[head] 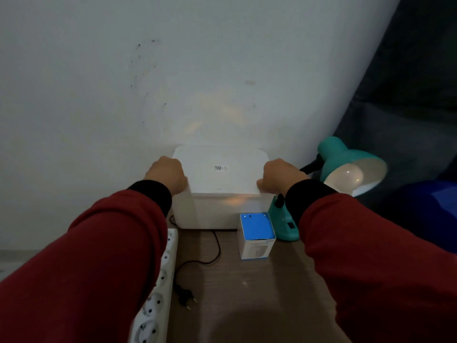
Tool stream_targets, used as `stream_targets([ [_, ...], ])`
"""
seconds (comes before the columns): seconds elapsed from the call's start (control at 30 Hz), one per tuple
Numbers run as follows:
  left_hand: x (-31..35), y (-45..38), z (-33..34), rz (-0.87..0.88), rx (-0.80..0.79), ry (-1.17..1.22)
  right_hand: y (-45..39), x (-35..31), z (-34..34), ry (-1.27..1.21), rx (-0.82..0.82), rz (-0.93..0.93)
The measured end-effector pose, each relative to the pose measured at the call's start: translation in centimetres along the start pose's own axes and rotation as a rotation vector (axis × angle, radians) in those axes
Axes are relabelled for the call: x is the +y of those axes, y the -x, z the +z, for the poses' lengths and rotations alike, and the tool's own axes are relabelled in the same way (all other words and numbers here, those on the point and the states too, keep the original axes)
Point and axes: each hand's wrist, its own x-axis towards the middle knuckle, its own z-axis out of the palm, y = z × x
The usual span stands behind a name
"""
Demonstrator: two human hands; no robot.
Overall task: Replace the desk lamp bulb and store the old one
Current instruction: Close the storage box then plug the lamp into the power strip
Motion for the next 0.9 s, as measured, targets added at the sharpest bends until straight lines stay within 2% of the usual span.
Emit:
stream_targets([
  [0.2,0.3,2.8,-2.3,-0.01,-0.019,-0.038,3.1,-0.2,-2.4,0.046,-0.01,0.006],
  [0.57,-0.5,10.2,-6.2,-0.012,0.046,-0.065,11.9,-1.8,-6.7,0.029,-0.029,-0.038],
  [0.9,-4.8,16.5,-4.0,-0.092,0.027,-0.009,16.5,-6.0,-2.9,-0.011,-0.057,-0.113],
])
